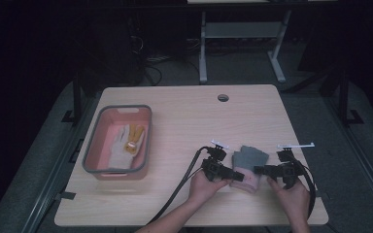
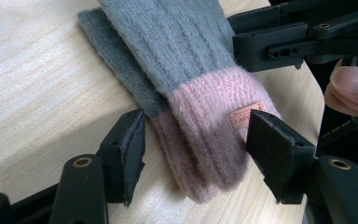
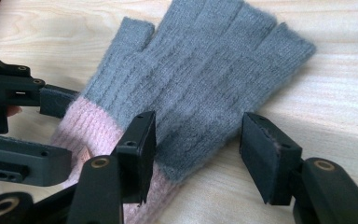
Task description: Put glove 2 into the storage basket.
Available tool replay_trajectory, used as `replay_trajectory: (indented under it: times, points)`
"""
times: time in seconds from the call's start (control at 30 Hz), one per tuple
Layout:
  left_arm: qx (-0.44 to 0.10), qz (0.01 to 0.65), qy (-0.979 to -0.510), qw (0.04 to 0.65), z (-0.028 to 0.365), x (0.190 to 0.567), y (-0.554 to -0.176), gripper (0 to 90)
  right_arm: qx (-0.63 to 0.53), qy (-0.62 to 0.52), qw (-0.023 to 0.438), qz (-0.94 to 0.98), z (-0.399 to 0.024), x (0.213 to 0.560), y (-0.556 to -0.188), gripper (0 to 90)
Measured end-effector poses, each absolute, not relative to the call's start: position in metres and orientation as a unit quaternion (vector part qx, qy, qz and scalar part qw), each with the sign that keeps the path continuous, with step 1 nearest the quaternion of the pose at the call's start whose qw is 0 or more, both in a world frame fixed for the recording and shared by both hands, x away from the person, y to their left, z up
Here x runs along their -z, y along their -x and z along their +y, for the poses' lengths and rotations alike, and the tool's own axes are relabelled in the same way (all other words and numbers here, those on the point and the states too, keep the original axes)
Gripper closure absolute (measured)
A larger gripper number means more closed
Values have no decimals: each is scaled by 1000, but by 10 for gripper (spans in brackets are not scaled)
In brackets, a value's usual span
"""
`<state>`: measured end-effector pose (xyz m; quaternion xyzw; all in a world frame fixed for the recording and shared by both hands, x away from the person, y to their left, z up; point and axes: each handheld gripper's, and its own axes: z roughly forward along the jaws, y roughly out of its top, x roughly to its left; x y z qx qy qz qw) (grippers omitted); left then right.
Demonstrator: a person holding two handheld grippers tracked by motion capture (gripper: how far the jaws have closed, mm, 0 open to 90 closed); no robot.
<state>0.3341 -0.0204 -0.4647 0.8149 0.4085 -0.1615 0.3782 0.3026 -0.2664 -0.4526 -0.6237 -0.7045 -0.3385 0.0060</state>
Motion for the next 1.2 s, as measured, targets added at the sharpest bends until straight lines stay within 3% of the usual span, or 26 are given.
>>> replay_trajectory:
  times: [0.6,1.2]
  points:
    - [159,414,-811,381,-24,466,-333,479,350,638,4,-686,-262,460,-300,502]
    - [179,415,-802,391,-22,470,-338,579,396,642,47,-655,-268,472,-302,688]
